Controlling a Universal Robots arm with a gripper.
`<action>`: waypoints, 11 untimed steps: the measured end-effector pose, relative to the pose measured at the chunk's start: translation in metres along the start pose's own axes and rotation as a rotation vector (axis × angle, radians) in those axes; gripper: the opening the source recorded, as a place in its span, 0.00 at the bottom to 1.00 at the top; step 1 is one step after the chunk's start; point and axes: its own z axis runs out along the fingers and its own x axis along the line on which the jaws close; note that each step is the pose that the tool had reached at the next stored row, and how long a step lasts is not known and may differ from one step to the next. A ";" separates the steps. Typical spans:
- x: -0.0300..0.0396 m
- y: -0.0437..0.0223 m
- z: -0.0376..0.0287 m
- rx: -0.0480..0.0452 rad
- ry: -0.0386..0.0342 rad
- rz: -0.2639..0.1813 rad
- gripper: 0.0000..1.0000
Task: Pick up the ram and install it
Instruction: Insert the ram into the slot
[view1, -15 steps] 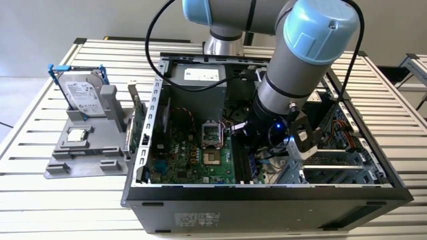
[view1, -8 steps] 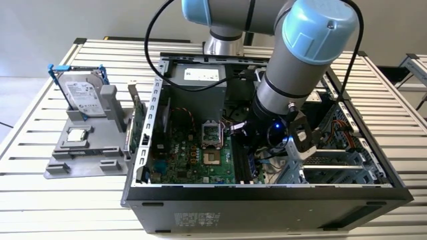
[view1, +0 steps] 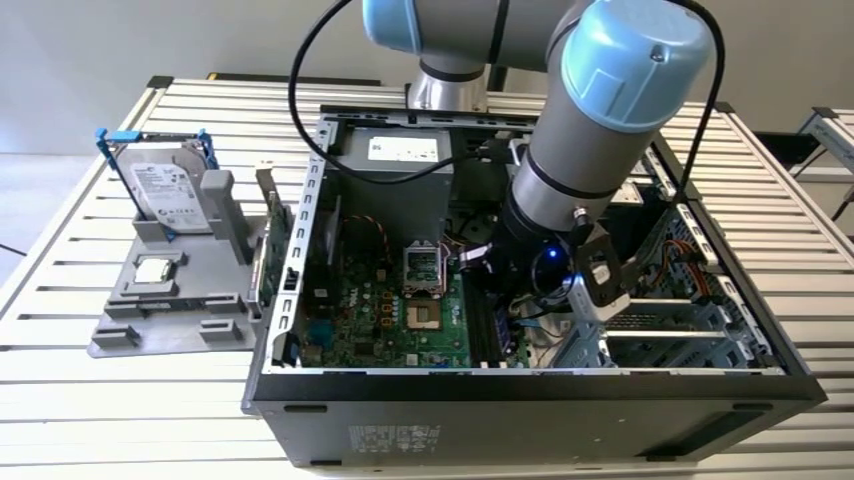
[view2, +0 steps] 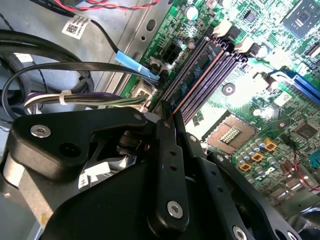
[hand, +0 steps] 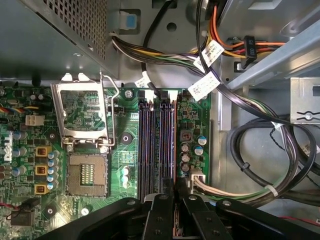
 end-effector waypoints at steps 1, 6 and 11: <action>0.0001 0.0000 0.0004 -0.0003 -0.0002 0.001 0.00; 0.0006 -0.0001 0.0014 -0.0001 -0.0006 0.006 0.00; 0.0006 -0.0003 0.0035 -0.0001 -0.0007 0.009 0.00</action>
